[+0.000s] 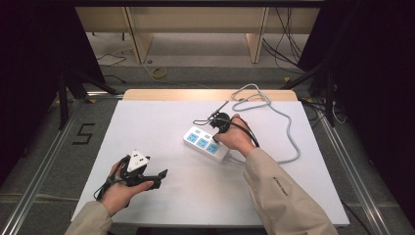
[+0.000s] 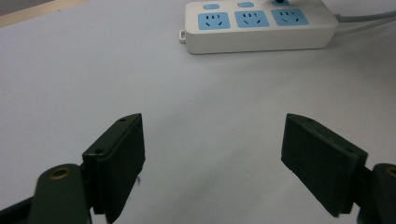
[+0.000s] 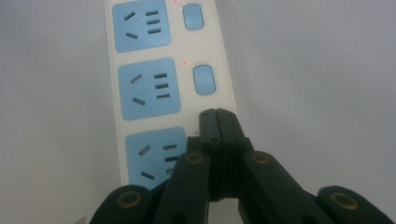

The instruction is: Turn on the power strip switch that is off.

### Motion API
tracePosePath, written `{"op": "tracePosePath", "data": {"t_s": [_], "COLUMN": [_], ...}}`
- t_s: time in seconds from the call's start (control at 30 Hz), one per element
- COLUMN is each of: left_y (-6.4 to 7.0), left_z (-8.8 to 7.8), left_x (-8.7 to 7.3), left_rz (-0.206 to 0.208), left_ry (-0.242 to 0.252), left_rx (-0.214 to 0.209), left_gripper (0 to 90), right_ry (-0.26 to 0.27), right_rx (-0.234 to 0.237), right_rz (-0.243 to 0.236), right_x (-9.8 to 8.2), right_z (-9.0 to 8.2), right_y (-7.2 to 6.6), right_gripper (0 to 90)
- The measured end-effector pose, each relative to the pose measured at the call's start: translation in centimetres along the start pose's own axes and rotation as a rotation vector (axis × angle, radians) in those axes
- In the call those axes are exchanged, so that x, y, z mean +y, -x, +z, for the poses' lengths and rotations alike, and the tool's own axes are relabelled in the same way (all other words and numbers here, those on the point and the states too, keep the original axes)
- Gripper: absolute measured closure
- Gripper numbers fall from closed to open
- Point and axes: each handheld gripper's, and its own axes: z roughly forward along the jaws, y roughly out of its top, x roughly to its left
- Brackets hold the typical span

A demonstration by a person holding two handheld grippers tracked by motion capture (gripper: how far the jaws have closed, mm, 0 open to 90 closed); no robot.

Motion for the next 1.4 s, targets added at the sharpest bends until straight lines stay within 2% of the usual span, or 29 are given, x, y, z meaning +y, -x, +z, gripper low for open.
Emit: {"op": "tracePosePath", "data": {"t_s": [1.4], "left_y": [0.15], "left_z": [-0.02], "left_x": [0.03], "left_rz": [0.012], "left_ry": [-0.006], "left_rx": [-0.001], "left_gripper": [21.1], "right_ry": [-0.044], "right_rx": [-0.041], "right_rz": [0.015], "right_x": [0.44], "right_z": [0.22], "right_y": [-0.60], "right_gripper": [90.0]}}
